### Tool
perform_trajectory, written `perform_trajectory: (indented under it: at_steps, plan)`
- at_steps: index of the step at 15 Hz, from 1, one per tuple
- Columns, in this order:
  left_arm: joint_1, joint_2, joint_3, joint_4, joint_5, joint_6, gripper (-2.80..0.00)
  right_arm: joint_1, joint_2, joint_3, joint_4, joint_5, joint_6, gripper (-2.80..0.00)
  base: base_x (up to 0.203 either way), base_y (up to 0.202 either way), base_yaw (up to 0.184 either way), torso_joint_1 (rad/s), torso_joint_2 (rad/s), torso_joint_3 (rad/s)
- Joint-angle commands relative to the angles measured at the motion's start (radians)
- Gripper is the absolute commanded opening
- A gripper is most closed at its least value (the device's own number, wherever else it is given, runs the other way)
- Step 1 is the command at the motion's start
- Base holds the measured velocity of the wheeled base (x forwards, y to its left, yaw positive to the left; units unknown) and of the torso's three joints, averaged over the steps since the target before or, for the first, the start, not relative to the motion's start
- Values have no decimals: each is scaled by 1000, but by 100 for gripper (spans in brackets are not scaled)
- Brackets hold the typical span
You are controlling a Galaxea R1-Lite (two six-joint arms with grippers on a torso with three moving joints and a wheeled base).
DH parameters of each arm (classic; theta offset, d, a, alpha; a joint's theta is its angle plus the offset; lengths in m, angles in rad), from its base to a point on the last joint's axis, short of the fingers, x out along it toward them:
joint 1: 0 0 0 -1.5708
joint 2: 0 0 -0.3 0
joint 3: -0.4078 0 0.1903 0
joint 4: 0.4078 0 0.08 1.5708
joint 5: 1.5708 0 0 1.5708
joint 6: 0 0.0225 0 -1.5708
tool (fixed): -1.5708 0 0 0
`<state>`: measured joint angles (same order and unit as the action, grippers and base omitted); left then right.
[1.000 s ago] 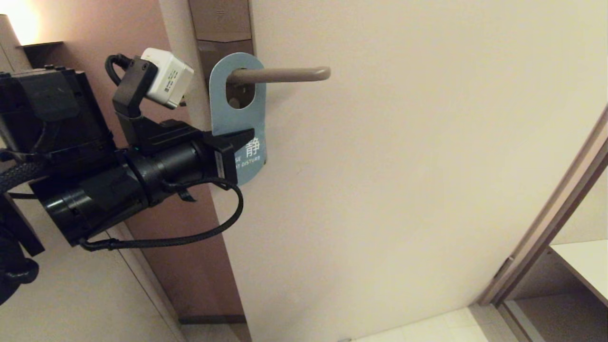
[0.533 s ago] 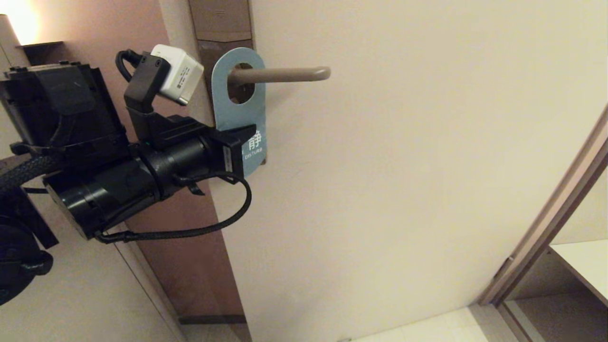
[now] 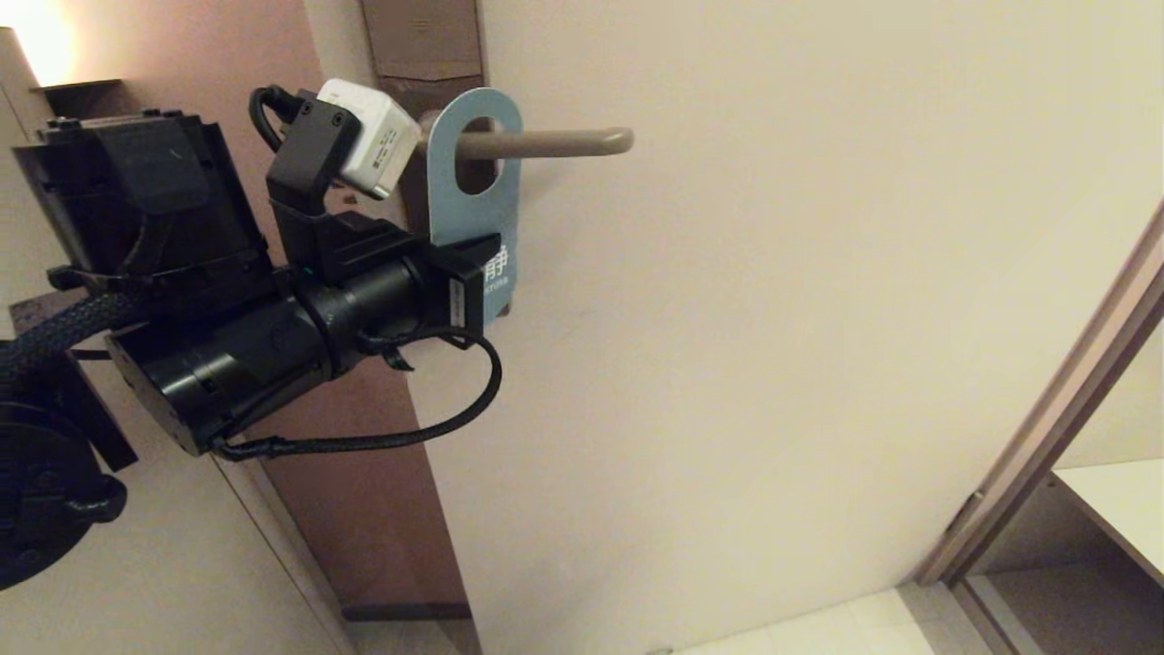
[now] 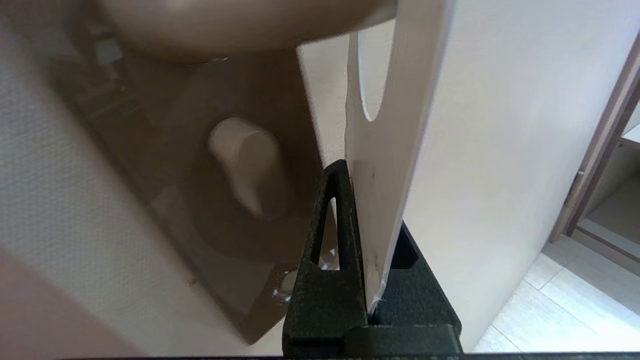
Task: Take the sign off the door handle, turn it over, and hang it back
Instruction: Take down the sign
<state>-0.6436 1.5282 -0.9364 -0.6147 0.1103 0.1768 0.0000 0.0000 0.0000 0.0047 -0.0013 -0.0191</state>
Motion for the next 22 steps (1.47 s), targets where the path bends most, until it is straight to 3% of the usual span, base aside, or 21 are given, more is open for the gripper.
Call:
perform_trajectory:
  at_steps: [1,6,16,22]
  plan:
    - [-7,19,-10,-4,3,2,-280,0,0,0,0,0,-1,-280,0,0,0,0,0,0]
    - [-66,74,-67,-8,97,4,-280,0,0,-1,0,0,-1,-280,0,0,0,0,0,0]
    - [-93,140,-119,-10,141,6,-280,0,0,-1,0,0,-1,-280,0,0,0,0,0,0]
    - [-176,194,-190,-10,278,4,-280,0,0,0,0,0,-1,-280,0,0,0,0,0,0]
